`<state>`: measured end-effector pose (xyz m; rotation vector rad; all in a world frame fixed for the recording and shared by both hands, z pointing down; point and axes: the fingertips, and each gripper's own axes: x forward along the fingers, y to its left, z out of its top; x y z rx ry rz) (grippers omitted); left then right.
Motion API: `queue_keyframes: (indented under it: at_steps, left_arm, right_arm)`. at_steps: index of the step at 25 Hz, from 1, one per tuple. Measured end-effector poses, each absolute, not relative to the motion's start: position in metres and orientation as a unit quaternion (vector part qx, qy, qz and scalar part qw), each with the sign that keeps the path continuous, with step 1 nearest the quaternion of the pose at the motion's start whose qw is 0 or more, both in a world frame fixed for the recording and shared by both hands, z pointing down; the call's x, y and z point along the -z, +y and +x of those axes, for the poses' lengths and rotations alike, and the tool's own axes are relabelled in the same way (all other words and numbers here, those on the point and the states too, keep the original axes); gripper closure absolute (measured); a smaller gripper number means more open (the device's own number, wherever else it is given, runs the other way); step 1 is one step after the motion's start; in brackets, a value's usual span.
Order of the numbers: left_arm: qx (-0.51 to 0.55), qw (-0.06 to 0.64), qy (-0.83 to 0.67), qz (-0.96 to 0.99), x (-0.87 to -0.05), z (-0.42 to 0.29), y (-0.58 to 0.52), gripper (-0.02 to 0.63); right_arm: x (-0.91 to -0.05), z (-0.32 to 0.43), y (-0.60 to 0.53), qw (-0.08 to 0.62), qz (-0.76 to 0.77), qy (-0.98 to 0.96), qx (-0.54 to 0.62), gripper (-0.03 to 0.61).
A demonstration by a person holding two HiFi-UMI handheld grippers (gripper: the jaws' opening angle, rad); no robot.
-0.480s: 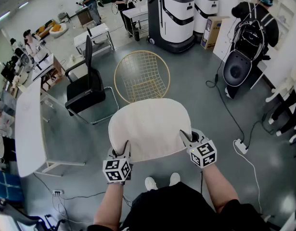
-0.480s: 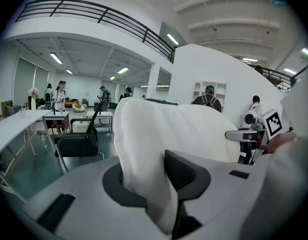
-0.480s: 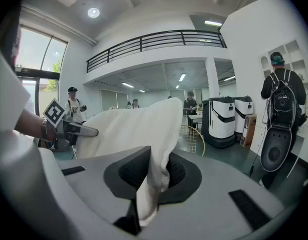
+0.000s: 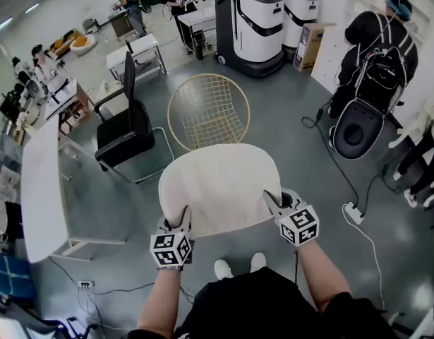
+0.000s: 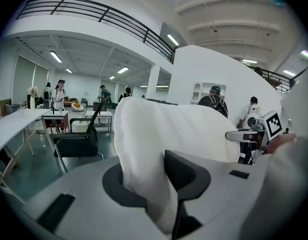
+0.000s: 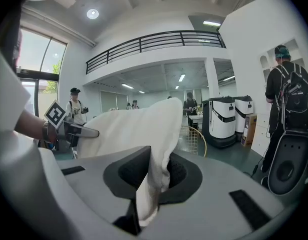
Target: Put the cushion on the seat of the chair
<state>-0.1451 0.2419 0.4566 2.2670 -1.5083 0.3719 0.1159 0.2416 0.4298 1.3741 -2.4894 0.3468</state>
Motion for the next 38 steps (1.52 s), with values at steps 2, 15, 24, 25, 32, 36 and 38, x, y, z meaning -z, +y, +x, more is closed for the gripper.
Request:
queue_keyframes:
  at_steps: [2,15,24,25,32,36,38]
  left_arm:
    - [-0.132,0.196,-0.537,0.810,-0.457,-0.150,0.242,0.494]
    - [-0.132,0.198,-0.524,0.818,-0.462,-0.196,0.223,0.494]
    - [-0.127,0.200,-0.520,0.821,-0.467,-0.236,0.200,0.495]
    - [-0.126,0.201,-0.520,0.820,-0.467,-0.238,0.197,0.495]
    - [-0.125,0.207,-0.524,0.817,-0.476,-0.242,0.177,0.495]
    - [-0.122,0.207,-0.528,0.815,-0.476,-0.235,0.161,0.495]
    - [-0.122,0.206,-0.531,0.813,-0.478,-0.230,0.152,0.495]
  right_arm:
    - [-0.429,0.111,0.242,0.139,0.477,-0.860,-0.119,0.520]
    - [-0.431,0.064,0.229,0.144,0.490,-0.852,-0.120,0.522]
    - [-0.434,0.024,0.210,0.141,0.497,-0.848,-0.121,0.522]
    - [-0.434,0.022,0.207,0.142,0.497,-0.847,-0.122,0.522]
    - [-0.441,0.018,0.183,0.146,0.492,-0.849,-0.125,0.522]
    - [-0.442,0.026,0.163,0.145,0.488,-0.852,-0.123,0.522]
    - [-0.445,0.032,0.152,0.143,0.485,-0.854,-0.124,0.522]
